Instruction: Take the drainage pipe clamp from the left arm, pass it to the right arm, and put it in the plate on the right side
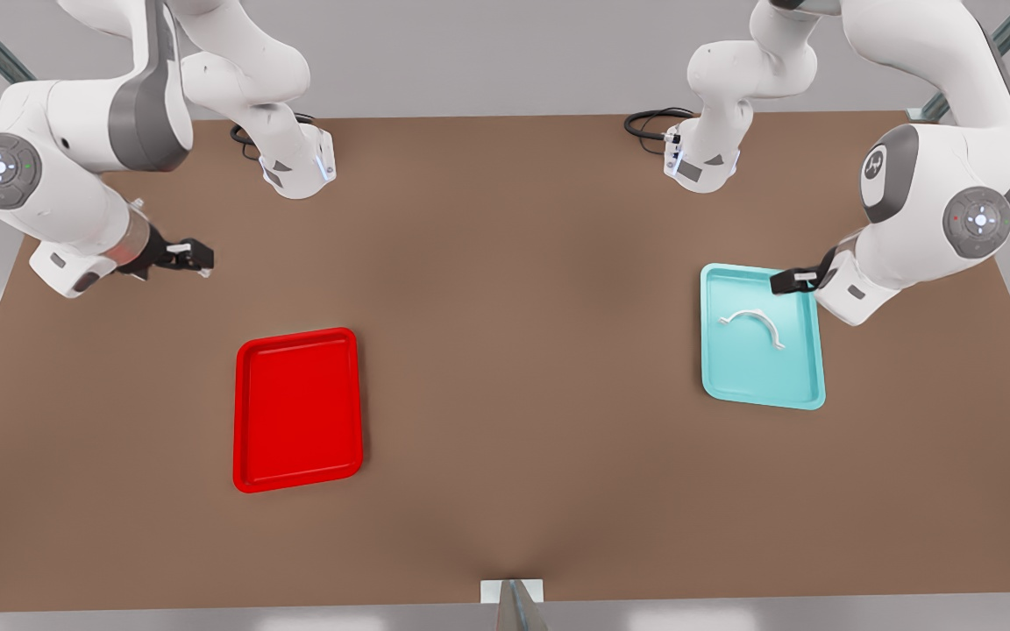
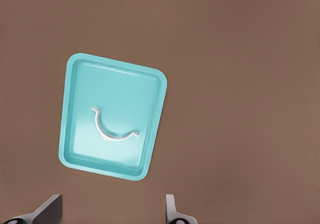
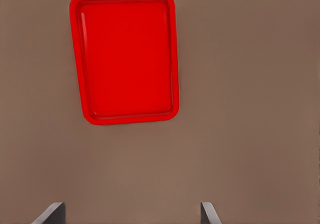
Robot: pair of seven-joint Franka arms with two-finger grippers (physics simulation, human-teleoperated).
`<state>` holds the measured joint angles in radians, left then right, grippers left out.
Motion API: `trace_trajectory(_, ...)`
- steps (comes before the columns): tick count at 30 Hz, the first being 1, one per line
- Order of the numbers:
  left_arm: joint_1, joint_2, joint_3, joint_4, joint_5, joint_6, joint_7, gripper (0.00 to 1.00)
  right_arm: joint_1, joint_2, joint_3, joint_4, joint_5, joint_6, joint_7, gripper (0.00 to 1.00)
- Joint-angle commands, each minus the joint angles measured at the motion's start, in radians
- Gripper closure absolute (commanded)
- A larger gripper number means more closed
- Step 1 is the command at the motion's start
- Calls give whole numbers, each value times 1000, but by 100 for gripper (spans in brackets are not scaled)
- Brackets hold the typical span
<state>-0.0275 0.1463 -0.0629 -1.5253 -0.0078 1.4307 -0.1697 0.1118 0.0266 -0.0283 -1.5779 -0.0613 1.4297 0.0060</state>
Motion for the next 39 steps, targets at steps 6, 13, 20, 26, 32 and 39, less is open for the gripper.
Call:
trace_trajectory(6,3,150,107,-12,0,217,-71,0,14,4,-7,-7,-9,77,-6,0)
trace_trajectory(13,11,248,181,-326,-7,783,19,0,14,7,-7,-22,-22,86,-12,0)
trace_trajectory(20,38,168,186,-636,-6,1037,48,0,16,9,-5,-37,-35,104,-15,0)
trace_trajectory(26,43,150,209,-777,-11,1168,124,0,8,7,-5,-60,-34,126,-38,0)
trace_trajectory(32,49,167,210,-793,-109,1076,208,0,5,3,-7,-80,-34,140,-40,0)
trace_trajectory(39,63,229,212,-791,-104,1129,234,7,0,3,-5,-88,-34,147,-52,0)
